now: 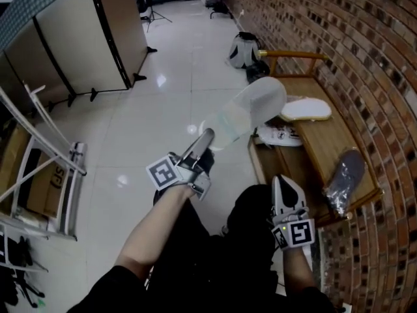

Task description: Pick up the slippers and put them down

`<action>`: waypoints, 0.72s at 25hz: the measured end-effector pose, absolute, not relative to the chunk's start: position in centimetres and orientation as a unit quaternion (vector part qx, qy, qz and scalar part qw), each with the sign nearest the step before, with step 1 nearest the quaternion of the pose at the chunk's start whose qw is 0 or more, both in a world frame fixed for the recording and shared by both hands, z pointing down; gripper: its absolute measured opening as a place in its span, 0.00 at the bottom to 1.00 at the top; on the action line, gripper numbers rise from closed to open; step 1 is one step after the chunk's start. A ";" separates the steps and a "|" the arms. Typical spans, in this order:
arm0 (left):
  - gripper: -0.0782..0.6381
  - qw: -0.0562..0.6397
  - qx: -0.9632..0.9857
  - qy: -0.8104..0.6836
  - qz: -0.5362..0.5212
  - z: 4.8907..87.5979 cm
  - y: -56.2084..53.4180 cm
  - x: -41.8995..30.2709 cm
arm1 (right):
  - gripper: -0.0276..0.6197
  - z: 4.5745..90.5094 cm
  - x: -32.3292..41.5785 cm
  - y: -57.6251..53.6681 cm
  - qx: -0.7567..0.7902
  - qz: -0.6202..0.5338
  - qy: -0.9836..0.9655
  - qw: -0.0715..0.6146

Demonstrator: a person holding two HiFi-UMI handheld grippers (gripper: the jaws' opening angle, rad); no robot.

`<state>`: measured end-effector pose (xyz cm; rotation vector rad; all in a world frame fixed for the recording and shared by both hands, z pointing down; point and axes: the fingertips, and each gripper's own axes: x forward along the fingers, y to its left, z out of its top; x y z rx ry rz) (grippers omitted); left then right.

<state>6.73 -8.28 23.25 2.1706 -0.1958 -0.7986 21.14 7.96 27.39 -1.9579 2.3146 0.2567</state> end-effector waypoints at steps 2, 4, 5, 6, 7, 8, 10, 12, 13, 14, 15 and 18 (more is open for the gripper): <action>0.20 0.387 0.854 -0.106 -0.330 23.4 -9.3 2.5 | 0.05 27.3 19.0 5.5 -0.628 0.083 0.773 0.038; 0.20 0.374 0.851 -0.136 -0.342 23.5 -10.2 -1.3 | 0.05 26.9 16.9 3.2 -0.612 0.086 0.786 0.033; 0.20 0.368 0.850 -0.151 -0.347 23.7 -10.5 -2.9 | 0.05 26.6 16.0 2.1 -0.603 0.091 0.792 0.032; 0.20 0.361 0.848 -0.166 -0.350 23.9 -10.9 -4.4 | 0.05 26.4 15.2 1.0 -0.595 0.096 0.797 0.030; 0.20 0.353 0.847 -0.181 -0.353 24.1 -11.2 -5.8 | 0.05 26.2 14.3 -0.1 -0.588 0.102 0.802 0.028; 0.20 0.347 0.846 -0.195 -0.355 24.4 -11.6 -7.2 | 0.05 26.1 13.5 -1.2 -0.581 0.107 0.806 0.024; 0.20 0.342 0.840 -0.214 -0.362 25.0 -12.2 -9.7 | 0.05 26.0 11.8 -3.3 -0.571 0.112 0.813 0.020; 0.20 0.341 0.834 -0.229 -0.369 25.8 -12.8 -12.0 | 0.05 26.0 10.2 -5.3 -0.563 0.111 0.819 0.020; 0.20 0.340 0.831 -0.236 -0.370 26.2 -13.2 -13.0 | 0.05 26.1 9.4 -6.2 -0.559 0.108 0.822 0.020; 0.20 0.340 0.828 -0.244 -0.372 26.7 -13.6 -13.9 | 0.05 26.2 8.7 -7.1 -0.554 0.106 0.826 0.018; 0.20 0.342 0.825 -0.253 -0.373 27.3 -13.9 -14.6 | 0.05 26.3 8.1 -7.9 -0.548 0.105 0.830 0.015; 0.20 0.347 0.817 -0.273 -0.371 29.2 -15.2 -15.3 | 0.05 27.3 7.0 -9.9 -0.535 0.096 0.840 0.007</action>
